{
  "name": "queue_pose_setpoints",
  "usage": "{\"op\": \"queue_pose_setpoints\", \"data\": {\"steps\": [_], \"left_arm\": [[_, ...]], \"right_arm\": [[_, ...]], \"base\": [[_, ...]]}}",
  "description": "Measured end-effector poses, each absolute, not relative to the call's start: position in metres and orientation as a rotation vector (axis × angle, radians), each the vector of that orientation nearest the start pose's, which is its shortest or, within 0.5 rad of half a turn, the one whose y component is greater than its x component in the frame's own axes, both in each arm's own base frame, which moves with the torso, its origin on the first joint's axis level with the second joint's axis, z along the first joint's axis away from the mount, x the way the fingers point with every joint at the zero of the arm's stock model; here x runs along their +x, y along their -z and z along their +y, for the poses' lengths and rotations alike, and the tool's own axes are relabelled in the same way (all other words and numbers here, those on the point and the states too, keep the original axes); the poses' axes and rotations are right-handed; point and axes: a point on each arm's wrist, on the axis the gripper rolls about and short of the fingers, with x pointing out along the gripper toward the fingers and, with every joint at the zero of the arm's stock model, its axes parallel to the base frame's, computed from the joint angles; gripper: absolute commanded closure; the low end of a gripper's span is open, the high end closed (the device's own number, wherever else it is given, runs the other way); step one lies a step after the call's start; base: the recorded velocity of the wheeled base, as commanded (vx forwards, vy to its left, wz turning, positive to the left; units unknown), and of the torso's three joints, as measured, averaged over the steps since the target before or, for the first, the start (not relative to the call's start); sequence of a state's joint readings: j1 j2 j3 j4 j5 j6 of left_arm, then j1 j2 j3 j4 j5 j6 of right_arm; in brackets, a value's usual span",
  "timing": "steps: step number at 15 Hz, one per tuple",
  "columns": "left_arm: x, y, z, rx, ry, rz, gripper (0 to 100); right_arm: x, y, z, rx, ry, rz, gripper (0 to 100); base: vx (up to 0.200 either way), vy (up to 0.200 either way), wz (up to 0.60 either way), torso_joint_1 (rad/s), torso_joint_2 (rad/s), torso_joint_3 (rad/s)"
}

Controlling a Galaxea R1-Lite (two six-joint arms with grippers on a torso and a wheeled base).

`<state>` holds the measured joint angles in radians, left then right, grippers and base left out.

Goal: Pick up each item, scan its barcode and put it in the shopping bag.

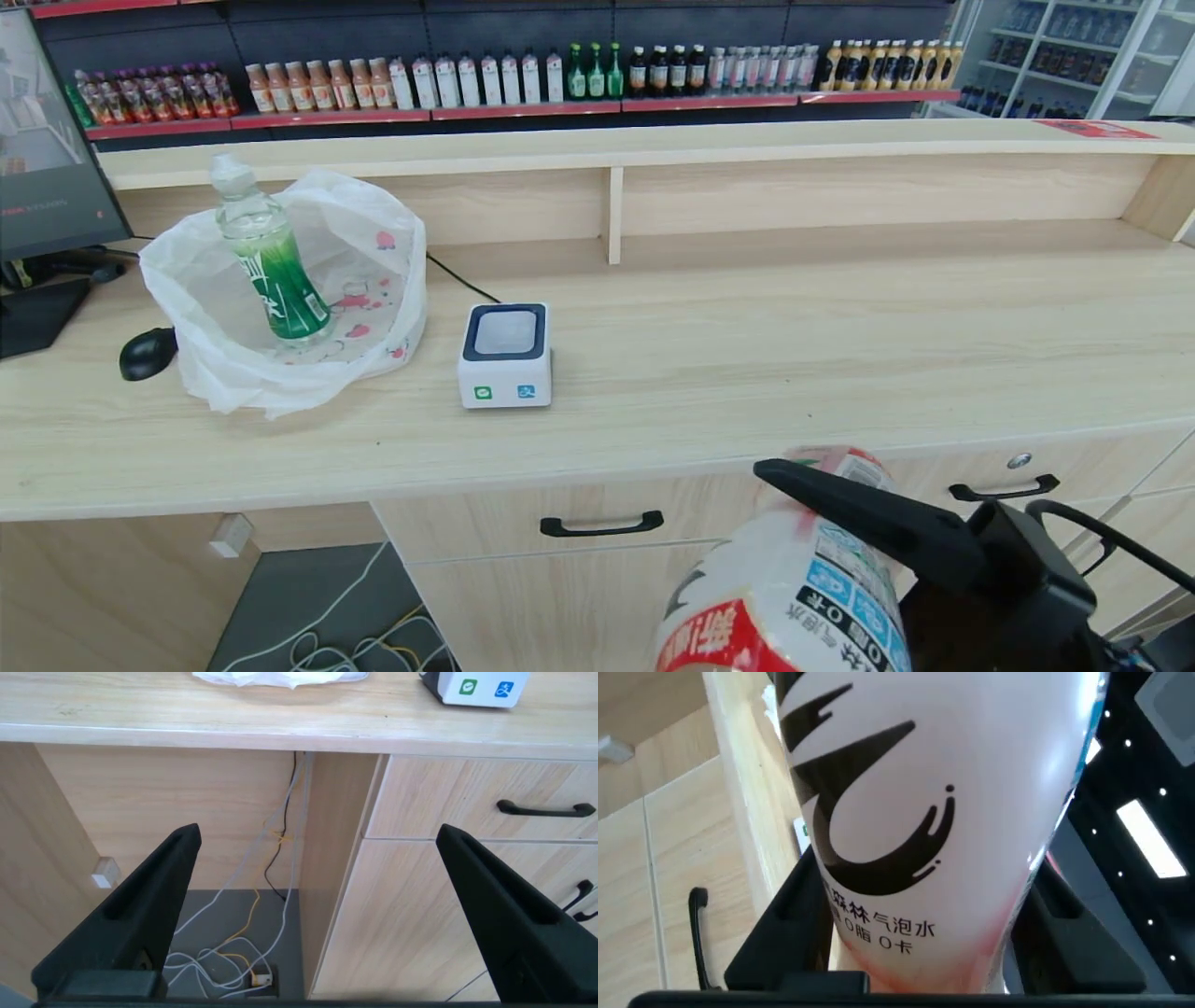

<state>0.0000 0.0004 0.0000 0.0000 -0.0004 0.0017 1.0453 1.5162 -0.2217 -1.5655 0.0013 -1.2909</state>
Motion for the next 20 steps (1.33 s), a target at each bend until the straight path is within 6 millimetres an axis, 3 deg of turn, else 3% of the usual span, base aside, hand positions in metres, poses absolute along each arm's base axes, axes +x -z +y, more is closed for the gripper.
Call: {"op": "queue_pose_setpoints", "data": {"steps": [7, 13, 20], "left_arm": [[-0.023, -0.075, 0.0, 0.002, 0.0, 0.0, 0], [-0.023, -0.075, 0.0, 0.001, 0.0, 0.0, 0], [-0.023, -0.075, 0.0, 0.002, 0.0, 0.0, 0]], "right_arm": [[0.107, -0.189, 0.183, -1.122, -0.667, -0.996, 100], [0.122, -0.222, 0.198, -1.129, -0.597, -1.256, 100], [0.129, -0.225, 0.201, -1.175, -0.55, -1.289, 100]], "base": [[0.0, 0.0, 0.0, 0.0, 0.0, 0.0], [0.0, 0.0, 0.0, 0.0, 0.0, 0.0], [0.0, 0.0, 0.0, 0.0, 0.0, 0.0]]}}
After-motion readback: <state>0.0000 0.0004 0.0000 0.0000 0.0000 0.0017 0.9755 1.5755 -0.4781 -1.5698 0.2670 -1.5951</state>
